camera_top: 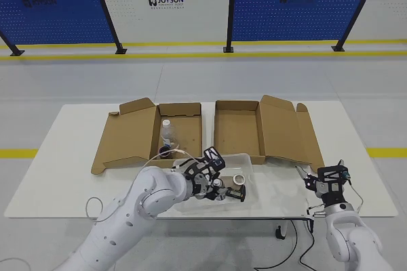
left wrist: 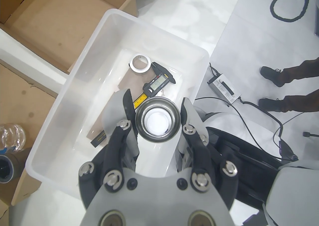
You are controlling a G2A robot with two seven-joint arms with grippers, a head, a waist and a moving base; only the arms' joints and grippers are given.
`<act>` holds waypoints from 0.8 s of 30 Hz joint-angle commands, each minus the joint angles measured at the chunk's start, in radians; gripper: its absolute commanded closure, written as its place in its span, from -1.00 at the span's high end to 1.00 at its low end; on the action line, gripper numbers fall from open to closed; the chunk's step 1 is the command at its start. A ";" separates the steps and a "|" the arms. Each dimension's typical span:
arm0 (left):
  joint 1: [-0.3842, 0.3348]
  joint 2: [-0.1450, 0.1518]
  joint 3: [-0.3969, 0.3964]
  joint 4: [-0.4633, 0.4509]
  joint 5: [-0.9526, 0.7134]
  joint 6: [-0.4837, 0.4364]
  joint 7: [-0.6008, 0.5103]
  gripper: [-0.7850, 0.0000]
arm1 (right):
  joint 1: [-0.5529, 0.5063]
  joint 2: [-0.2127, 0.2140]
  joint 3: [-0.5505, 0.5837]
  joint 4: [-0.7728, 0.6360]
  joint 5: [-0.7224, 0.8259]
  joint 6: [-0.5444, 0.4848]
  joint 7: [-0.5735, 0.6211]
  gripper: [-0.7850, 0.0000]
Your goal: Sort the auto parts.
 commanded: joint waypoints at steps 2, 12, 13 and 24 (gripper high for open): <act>-0.001 0.001 -0.011 0.000 0.012 0.015 0.020 -1.00 | 0.000 0.000 0.000 0.000 0.000 0.000 0.000 1.00; -0.016 0.007 -0.065 0.003 0.079 0.060 0.086 -1.00 | 0.000 0.000 0.000 0.000 0.000 0.000 0.000 1.00; -0.018 0.007 -0.068 0.009 0.082 0.062 0.093 -1.00 | 0.000 0.000 0.000 0.000 0.000 0.000 0.000 1.00; -0.067 0.000 -0.080 0.092 0.203 0.125 0.214 -1.00 | 0.000 0.000 0.000 0.000 0.000 0.000 0.000 1.00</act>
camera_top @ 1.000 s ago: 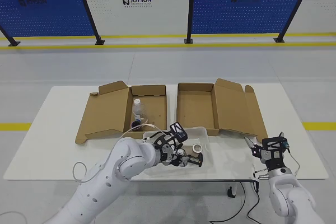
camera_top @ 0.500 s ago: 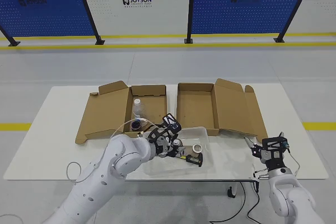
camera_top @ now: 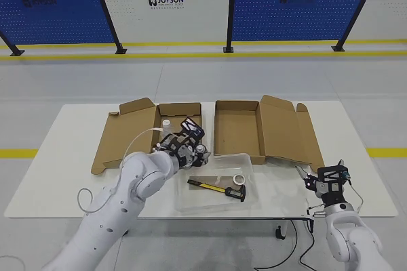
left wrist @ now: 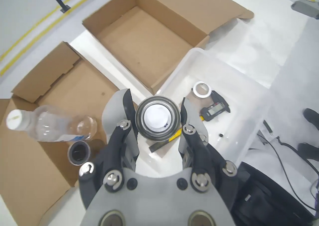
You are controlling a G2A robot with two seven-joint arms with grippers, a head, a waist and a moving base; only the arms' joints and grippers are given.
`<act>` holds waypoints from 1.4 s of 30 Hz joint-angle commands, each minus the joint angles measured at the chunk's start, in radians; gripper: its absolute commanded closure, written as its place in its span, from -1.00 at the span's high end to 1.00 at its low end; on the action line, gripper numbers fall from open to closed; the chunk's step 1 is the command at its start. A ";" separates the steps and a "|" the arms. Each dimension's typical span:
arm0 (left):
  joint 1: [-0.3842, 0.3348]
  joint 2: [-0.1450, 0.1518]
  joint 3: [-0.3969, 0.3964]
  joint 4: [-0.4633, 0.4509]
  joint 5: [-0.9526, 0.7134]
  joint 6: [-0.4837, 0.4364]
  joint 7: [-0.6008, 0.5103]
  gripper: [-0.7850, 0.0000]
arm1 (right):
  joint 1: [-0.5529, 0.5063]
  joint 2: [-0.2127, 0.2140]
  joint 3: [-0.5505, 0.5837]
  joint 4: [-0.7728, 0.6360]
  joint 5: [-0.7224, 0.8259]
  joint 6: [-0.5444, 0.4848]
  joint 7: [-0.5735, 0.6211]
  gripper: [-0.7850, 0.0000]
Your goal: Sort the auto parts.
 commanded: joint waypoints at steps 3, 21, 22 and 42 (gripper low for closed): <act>-0.014 -0.007 0.011 0.036 0.026 0.020 0.050 -1.00 | 0.000 0.000 0.000 0.000 0.000 0.000 0.000 1.00; -0.133 -0.051 0.075 0.325 0.035 0.038 0.173 -1.00 | 0.000 0.000 0.000 0.000 0.000 0.000 0.000 1.00; -0.140 -0.055 0.081 0.341 0.027 0.033 0.178 -1.00 | 0.000 0.000 0.000 0.000 0.000 0.000 0.000 1.00; -0.247 -0.110 0.149 0.599 -0.010 -0.010 0.212 -1.00 | 0.000 0.000 0.000 0.000 0.000 0.000 0.000 1.00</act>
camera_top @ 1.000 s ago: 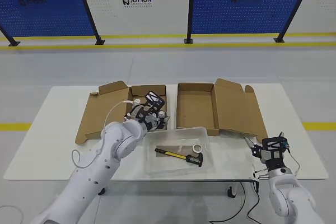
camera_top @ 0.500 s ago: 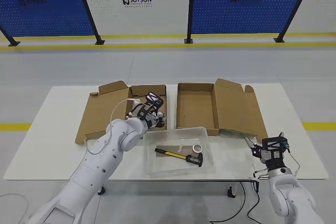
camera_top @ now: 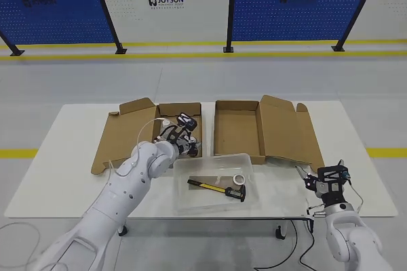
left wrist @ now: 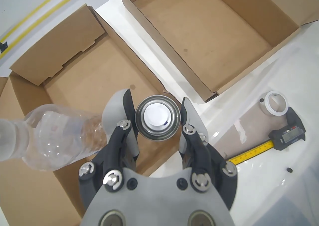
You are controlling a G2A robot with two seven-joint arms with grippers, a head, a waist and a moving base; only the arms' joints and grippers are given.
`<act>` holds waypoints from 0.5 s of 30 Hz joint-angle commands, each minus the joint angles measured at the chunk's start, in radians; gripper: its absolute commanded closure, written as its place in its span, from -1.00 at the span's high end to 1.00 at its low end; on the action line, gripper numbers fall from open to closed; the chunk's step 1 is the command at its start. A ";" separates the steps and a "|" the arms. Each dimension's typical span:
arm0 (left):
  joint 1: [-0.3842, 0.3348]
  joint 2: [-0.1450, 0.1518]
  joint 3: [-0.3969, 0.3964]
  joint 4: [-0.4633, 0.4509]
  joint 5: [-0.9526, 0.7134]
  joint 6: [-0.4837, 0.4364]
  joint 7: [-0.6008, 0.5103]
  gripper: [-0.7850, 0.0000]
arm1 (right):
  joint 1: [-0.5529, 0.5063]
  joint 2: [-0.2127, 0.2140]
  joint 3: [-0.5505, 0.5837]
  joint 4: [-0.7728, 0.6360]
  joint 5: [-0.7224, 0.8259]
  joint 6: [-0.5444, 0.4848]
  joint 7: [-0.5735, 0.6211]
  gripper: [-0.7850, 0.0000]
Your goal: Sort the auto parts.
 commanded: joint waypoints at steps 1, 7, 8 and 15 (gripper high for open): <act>-0.004 -0.004 0.003 0.012 -0.003 -0.003 -0.001 -1.00 | 0.000 0.000 0.000 0.000 0.000 0.000 0.000 1.00; -0.013 -0.013 0.009 0.037 -0.002 -0.007 -0.002 -0.63 | 0.000 0.000 0.000 0.000 0.000 0.000 0.000 1.00; -0.014 -0.015 0.010 0.040 -0.003 -0.006 -0.003 -0.55 | 0.000 0.000 0.000 0.000 0.000 0.000 0.000 1.00; -0.019 -0.020 0.007 0.051 0.000 -0.020 -0.013 0.62 | 0.000 0.000 0.000 0.000 0.000 0.000 0.000 1.00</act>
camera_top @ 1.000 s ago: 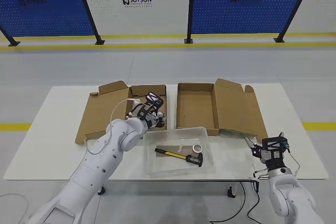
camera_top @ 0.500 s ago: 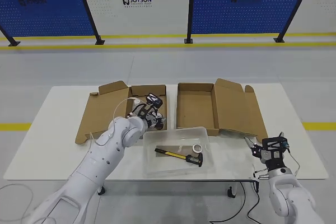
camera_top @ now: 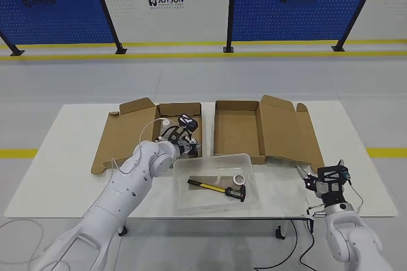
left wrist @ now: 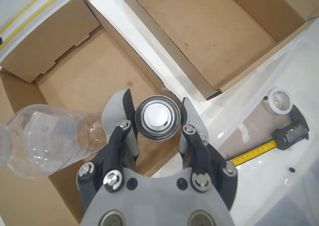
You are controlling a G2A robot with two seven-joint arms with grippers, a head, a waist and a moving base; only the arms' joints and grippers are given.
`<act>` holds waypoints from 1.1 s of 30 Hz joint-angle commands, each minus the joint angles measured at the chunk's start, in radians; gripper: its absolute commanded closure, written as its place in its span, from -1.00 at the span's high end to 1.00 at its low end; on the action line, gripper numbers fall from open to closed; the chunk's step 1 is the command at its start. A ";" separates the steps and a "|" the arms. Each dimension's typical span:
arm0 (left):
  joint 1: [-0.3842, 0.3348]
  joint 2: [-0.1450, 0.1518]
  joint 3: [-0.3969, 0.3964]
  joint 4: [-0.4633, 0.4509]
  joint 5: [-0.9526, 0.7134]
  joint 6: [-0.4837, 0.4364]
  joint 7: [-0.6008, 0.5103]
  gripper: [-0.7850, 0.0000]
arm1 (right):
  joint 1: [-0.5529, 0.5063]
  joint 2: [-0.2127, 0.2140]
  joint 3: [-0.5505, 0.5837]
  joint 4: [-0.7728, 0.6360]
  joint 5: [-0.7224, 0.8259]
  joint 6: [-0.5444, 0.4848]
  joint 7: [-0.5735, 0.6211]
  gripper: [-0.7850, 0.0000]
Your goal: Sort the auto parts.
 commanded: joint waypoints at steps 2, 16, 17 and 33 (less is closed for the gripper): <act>0.003 0.000 -0.004 -0.006 0.012 0.002 -0.003 1.00 | 0.000 0.000 0.000 0.000 0.000 0.000 0.000 1.00; 0.102 0.029 -0.095 -0.285 0.107 0.085 0.017 1.00 | 0.000 0.000 0.000 0.000 0.000 0.000 0.000 1.00; 0.120 0.034 -0.109 -0.323 0.123 0.100 0.020 1.00 | 0.000 0.000 0.000 0.000 0.000 0.000 0.000 1.00; 0.597 0.091 -0.375 -0.880 0.318 0.416 0.118 1.00 | 0.000 0.000 0.000 0.000 0.000 0.000 0.000 1.00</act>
